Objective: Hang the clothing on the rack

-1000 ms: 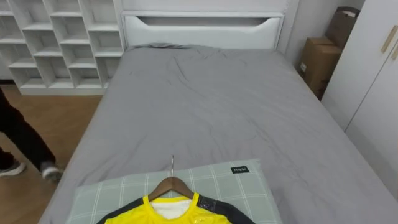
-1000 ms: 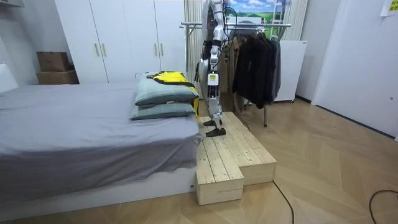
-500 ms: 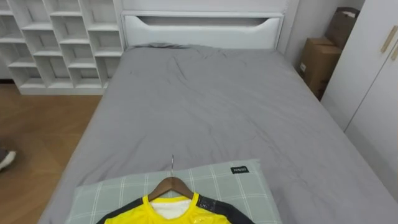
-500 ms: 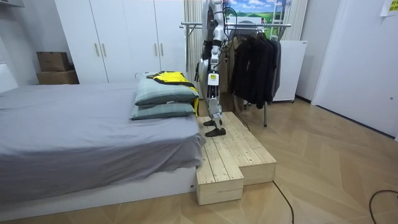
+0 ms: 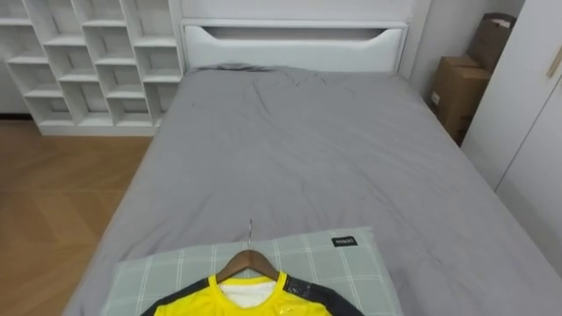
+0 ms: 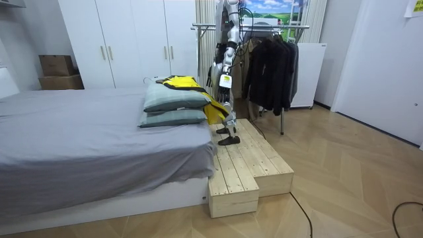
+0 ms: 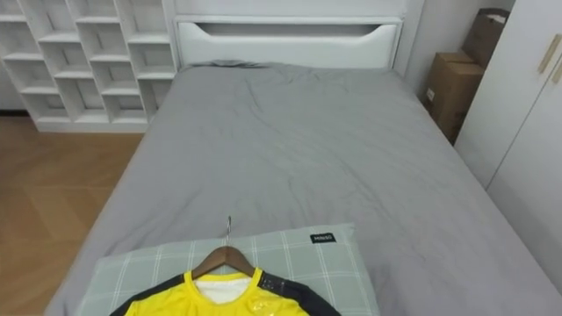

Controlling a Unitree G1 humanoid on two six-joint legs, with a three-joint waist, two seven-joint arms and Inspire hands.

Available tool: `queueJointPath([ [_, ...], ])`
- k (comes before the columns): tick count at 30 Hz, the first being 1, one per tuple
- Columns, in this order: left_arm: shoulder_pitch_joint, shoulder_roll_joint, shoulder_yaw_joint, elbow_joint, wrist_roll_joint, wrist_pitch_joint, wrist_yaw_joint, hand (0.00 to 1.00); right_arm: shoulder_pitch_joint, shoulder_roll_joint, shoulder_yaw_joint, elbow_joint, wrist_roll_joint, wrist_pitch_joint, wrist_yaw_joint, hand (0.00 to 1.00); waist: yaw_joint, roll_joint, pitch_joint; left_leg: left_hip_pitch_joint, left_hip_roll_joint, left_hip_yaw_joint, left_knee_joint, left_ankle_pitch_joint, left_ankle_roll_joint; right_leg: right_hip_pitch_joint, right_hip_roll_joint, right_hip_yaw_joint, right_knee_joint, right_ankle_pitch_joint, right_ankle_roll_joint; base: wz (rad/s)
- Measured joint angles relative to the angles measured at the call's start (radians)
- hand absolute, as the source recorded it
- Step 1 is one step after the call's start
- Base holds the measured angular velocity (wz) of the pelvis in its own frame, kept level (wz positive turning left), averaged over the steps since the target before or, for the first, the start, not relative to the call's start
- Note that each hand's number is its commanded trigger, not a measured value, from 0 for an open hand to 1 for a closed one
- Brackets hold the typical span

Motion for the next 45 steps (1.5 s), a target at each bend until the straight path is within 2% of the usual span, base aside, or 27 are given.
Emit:
queueJointPath([
  [2,0.013,0.000,0.002,-0.006,0.001,-0.020,0.060,0.00,0.002,-0.001,0.000,0.000,0.000,0.000,-0.001,0.00,0.001,0.003,-0.0036,0.004,-0.001,0.000,-0.005,0.000,0.001,0.001,0.000,-0.002,0.000,0.000,0.000,-0.02],
  [4,0.025,0.000,0.002,-0.018,0.001,-0.044,0.130,0.00,0.003,-0.001,0.000,-0.001,-0.001,-0.002,-0.006,0.00,-0.001,0.004,-0.0037,0.003,-0.003,-0.002,-0.005,0.001,0.001,0.000,-0.001,-0.005,0.000,0.000,0.000,0.00],
  [12,0.028,0.008,-0.005,-0.143,0.002,-0.104,0.288,0.00,-0.002,-0.001,0.001,-0.013,-0.025,-0.002,-0.007,0.00,-0.002,0.003,-0.0063,-0.002,-0.007,-0.022,-0.005,0.001,0.001,0.002,-0.004,-0.029,0.000,0.000,0.001,0.07],
  [18,0.036,0.008,-0.006,-0.272,0.008,-0.110,0.363,0.00,-0.004,-0.001,0.003,-0.015,-0.035,-0.002,-0.011,0.00,-0.001,0.004,-0.0079,-0.001,-0.007,-0.029,-0.006,0.001,0.001,0.002,-0.003,-0.028,-0.002,0.000,0.001,0.01],
  [20,0.036,0.009,-0.008,-0.323,0.030,-0.111,0.385,0.00,-0.004,-0.001,0.002,-0.015,-0.037,-0.003,-0.009,0.00,-0.002,0.005,-0.0089,-0.001,-0.008,-0.030,-0.006,0.001,0.002,0.002,-0.003,-0.028,-0.001,0.000,0.001,0.00],
  [22,0.036,0.009,-0.008,-0.376,0.101,-0.116,0.412,0.00,-0.005,-0.001,0.000,-0.015,-0.037,-0.008,-0.003,0.00,-0.004,0.006,-0.0104,0.000,-0.008,-0.027,-0.005,0.002,0.003,0.004,-0.003,-0.028,0.002,0.000,0.001,0.00],
  [25,0.035,0.010,-0.014,-0.495,0.175,-0.120,0.432,0.00,-0.006,-0.006,0.000,-0.015,-0.041,-0.011,0.014,0.00,-0.005,0.005,-0.0111,-0.001,-0.007,-0.026,-0.006,0.003,0.003,0.002,-0.003,-0.026,0.002,0.000,0.001,0.00],
  [28,0.011,0.019,-0.020,-0.538,0.256,-0.133,0.452,0.00,-0.007,-0.014,-0.001,-0.016,-0.066,-0.011,0.029,0.00,-0.010,0.011,-0.0147,0.001,-0.008,-0.026,-0.005,0.003,0.005,0.004,-0.003,-0.025,0.002,0.002,0.002,0.00],
  [34,-0.013,0.021,-0.030,-0.687,0.373,-0.132,0.444,0.00,-0.005,-0.016,-0.006,-0.012,-0.066,-0.022,0.033,0.00,-0.034,0.014,-0.0131,-0.006,-0.008,-0.025,0.000,0.003,0.005,0.000,-0.003,-0.023,0.001,0.002,0.003,0.01],
  [39,-0.036,0.046,-0.075,-0.755,0.447,-0.132,0.437,0.00,-0.004,-0.029,-0.002,-0.011,-0.089,-0.022,0.036,0.00,-0.045,0.023,-0.0119,-0.003,-0.009,-0.018,-0.003,0.003,0.005,0.000,-0.004,-0.018,-0.001,0.002,0.003,-0.04],
  [43,-0.055,0.049,-0.093,-0.758,0.493,-0.131,0.426,0.00,-0.008,-0.036,-0.001,-0.007,-0.122,-0.024,0.036,0.00,-0.065,0.030,-0.0075,0.002,-0.008,-0.012,-0.006,0.003,0.005,-0.001,-0.004,-0.009,-0.001,0.002,0.003,-0.06],
  [45,-0.062,0.063,-0.118,-0.756,0.496,-0.126,0.406,0.00,-0.008,-0.037,-0.003,-0.007,-0.133,-0.023,0.036,0.00,-0.079,0.030,-0.0063,0.002,-0.008,-0.011,-0.006,0.003,0.005,-0.001,-0.003,-0.009,-0.001,0.002,0.003,0.00],
])
